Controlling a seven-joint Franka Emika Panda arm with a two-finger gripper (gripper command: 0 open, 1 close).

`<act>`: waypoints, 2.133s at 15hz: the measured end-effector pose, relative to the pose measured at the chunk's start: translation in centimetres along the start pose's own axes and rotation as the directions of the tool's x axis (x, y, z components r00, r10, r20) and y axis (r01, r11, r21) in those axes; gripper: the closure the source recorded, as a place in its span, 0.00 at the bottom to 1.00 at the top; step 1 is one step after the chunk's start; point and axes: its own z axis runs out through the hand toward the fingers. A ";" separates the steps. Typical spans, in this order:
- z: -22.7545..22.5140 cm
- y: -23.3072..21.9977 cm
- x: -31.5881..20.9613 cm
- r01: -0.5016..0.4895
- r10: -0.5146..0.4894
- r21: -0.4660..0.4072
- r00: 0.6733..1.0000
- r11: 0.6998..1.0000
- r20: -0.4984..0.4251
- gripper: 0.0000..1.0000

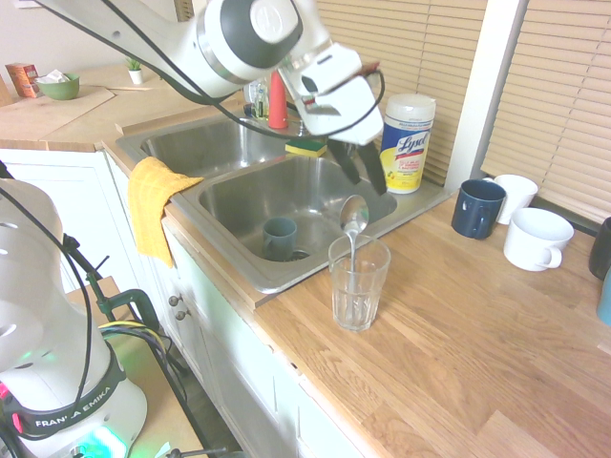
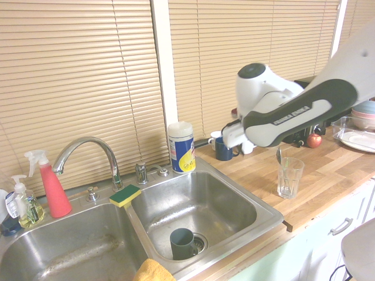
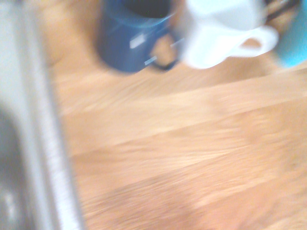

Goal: Put the spoon into the sink

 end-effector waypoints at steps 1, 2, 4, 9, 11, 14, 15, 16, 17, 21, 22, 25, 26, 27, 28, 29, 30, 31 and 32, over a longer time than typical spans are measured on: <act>-0.3 0.6 -0.3 -0.002 0.002 -0.002 1.000 1.000 -0.005 0.00; -0.5 1.1 -0.9 0.002 -0.002 -0.004 1.000 1.000 -0.009 0.00; -1.2 2.0 -2.2 -0.003 0.003 -0.007 1.000 1.000 -0.027 0.00; -4.2 4.6 -2.7 -0.056 0.056 0.007 0.994 0.998 -0.095 0.00; -4.7 4.9 -2.5 -0.068 0.069 0.008 0.992 0.998 -0.102 0.00; -4.5 5.3 -2.3 -0.093 0.092 -0.006 0.993 0.996 -0.079 0.00; -4.3 5.4 -2.2 -0.101 0.101 -0.011 0.993 0.995 -0.064 0.00; -4.2 5.6 -2.1 -0.108 0.107 -0.015 0.993 0.994 -0.050 0.00; -3.9 5.7 -2.0 -0.112 0.111 -0.020 0.993 0.994 -0.036 0.00; -2.8 6.4 -1.4 -0.117 0.117 -0.024 0.993 0.993 0.024 1.00; -2.1 6.6 -1.2 -0.112 0.113 -0.032 0.993 0.993 0.035 1.00; 0.0 6.9 -0.7 -0.100 0.103 -0.044 0.993 0.994 0.057 1.00; 0.5 6.9 -0.6 -0.095 0.098 -0.044 0.993 0.994 0.061 1.00; 0.7 6.8 -0.6 -0.091 0.093 -0.040 0.994 0.995 0.062 1.00; 0.9 6.8 -0.6 -0.087 0.089 -0.038 0.994 0.995 0.059 1.00; 1.0 6.8 -0.7 -0.084 0.086 -0.036 0.995 0.996 0.059 1.00; 1.1 6.8 -0.6 -0.083 0.085 -0.036 0.995 0.996 0.058 1.00; 1.3 6.9 -0.6 -0.084 0.086 -0.035 0.995 0.996 0.058 1.00; 1.4 6.9 -0.6 -0.081 0.083 -0.034 0.995 0.996 0.059 1.00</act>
